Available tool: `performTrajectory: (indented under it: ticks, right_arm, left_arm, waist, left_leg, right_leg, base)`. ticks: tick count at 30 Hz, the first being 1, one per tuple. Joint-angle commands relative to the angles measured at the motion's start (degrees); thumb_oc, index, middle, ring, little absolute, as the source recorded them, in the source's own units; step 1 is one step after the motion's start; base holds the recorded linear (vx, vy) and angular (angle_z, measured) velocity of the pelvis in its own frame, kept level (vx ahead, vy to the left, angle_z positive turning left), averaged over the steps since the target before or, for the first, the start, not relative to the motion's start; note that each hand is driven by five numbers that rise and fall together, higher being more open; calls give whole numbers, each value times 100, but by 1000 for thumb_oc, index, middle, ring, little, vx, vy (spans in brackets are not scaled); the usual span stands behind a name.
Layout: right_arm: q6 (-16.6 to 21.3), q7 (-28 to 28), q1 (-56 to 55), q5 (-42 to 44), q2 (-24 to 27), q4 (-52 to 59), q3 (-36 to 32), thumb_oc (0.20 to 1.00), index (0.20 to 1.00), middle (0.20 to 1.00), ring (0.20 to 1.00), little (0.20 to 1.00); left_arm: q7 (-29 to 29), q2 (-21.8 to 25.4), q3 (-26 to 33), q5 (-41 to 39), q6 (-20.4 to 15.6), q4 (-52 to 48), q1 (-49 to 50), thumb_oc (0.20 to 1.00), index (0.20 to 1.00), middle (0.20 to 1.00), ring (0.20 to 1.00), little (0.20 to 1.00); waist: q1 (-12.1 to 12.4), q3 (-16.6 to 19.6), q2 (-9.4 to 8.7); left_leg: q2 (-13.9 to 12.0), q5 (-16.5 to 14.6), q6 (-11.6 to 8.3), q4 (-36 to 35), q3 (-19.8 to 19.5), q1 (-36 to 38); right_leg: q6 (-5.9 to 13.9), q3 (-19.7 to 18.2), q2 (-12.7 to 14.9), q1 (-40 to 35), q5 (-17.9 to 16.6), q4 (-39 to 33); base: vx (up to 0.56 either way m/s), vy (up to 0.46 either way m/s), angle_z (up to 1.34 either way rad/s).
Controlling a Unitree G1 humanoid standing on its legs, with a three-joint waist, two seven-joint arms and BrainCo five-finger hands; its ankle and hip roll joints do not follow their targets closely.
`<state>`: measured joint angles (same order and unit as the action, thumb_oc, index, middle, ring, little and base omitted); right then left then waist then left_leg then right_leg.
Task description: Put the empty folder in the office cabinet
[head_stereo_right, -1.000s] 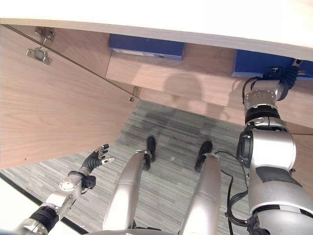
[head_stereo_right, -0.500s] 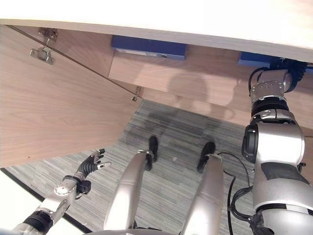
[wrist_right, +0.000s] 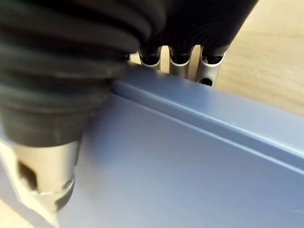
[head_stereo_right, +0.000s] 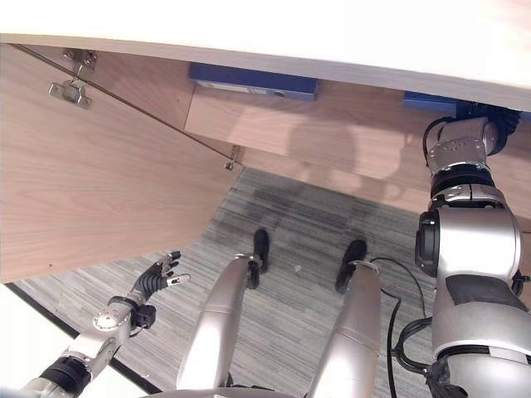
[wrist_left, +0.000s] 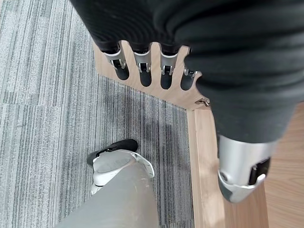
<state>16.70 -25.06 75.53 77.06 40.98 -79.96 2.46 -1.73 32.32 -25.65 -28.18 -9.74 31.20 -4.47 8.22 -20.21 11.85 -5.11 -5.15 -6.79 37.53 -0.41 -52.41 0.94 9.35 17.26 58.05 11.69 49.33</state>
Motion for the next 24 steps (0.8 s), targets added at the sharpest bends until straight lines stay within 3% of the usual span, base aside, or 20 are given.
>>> performTrajectory:
  ticks: [1,5,18,24]
  right_arm:
    - [-227,222,942,-623,504,-138,479,1000,1000,1000,1000,1000]
    - [-630,26,904,-936,475,-558,477,1000,1000,1000,1000,1000]
    - [-665,-343,84,-661,-188,-904,-204,1000,1000,1000,1000,1000]
    - [-691,-816,-171,-495,-99,-1333,-664,1000,1000,1000,1000,1000]
  left_arm:
    - [103,361,-36,171,-68,110,-135,1000,1000,1000,1000,1000]
    - [247,431,-54,281,-60,173,-161,1000,1000,1000,1000,1000]
    - [509,116,-248,470,-73,381,-280,1000,1000,1000,1000,1000]
    - [559,67,-361,516,-80,428,-324,1000,1000,1000,1000,1000]
  waist:
    - [73,-16,9]
    - [42,-59,-28]
    - [-51,-217,-57]
    - [-69,-219,-22]
  left_leg:
    - [-87,-341,-105,-339,-429,18]
    - [-72,-316,-103,-425,-418,74]
    - [-24,-144,-90,-934,-334,473]
    - [7,-38,-109,-1241,-330,764]
  right_leg:
    - [649,-365,-86,-618,833,-77]
    - [642,-355,-101,-670,802,-139]
    - [661,-297,-157,-1028,617,-595]
    - [702,-237,-143,-1317,518,-854]
  base:
    - [11,-2,4]
    - [10,-5,3]
    - [-1,3,-1]
    - [2,2,1]
